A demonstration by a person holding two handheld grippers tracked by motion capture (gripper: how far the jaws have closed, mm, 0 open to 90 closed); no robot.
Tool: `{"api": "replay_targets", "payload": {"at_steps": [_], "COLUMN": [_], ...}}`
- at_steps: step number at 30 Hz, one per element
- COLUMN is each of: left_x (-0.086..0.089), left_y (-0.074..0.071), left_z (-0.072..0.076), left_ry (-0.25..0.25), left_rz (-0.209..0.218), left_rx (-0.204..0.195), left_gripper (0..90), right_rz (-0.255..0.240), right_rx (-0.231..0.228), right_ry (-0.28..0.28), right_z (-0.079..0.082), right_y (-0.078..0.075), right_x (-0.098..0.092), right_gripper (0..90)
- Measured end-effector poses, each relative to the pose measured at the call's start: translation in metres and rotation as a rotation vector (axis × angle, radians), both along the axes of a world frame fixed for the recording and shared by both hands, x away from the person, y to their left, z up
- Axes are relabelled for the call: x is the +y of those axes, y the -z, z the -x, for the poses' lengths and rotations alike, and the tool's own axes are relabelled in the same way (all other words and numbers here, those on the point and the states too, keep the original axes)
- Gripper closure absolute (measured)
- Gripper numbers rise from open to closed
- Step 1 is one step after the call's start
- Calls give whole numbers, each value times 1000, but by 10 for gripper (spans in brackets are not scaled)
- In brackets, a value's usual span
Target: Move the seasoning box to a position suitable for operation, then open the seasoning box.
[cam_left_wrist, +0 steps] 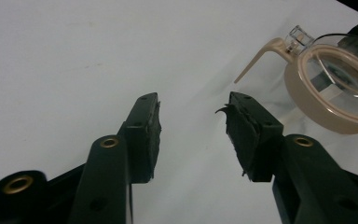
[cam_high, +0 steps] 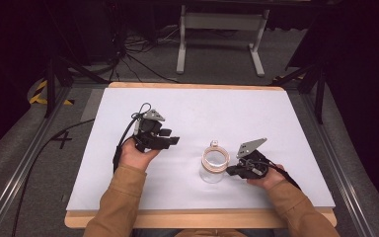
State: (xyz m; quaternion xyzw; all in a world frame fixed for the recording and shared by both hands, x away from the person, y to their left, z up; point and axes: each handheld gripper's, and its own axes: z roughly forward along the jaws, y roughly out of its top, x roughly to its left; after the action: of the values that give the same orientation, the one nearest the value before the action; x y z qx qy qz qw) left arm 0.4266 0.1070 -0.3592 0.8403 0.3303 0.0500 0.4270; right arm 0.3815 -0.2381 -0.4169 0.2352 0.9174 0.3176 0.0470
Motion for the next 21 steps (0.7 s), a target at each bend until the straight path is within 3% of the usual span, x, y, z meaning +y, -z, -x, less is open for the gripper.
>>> {"api": "replay_targets", "payload": {"at_steps": [7, 9, 11, 13, 17, 19, 21], "left_x": [-5, -8, -11, -16, -24, -29, -35], "left_y": [-9, -14, -19, -25, -30, -31, -32], "left_z": [5, 8, 11, 12, 12, 10, 6], "left_ry": [43, 55, 68, 101, 135, 133, 150], "left_rz": [44, 32, 34, 50, 65, 55, 72], "left_rx": [-23, -70, -100, -118, -117, -108, -91], "left_gripper": [747, 843, 882, 884, 866, 868, 894], "right_rz": [-74, -97, -118, -136, -158, -164, -164], "right_rx": [-53, -65, -76, -87, -94, -94, -99], "right_ry": [67, 86, 105, 121, 134, 141, 139], "right_z": [-3, -3, -3, -3, -3, -2, 0], "right_y": [-15, -18, -22, -24, -28, -28, -29], "right_x": [-20, -27, -33, -39, -44, -45, -47], "right_gripper": [877, 877, 877, 877, 877, 875, 871]}}
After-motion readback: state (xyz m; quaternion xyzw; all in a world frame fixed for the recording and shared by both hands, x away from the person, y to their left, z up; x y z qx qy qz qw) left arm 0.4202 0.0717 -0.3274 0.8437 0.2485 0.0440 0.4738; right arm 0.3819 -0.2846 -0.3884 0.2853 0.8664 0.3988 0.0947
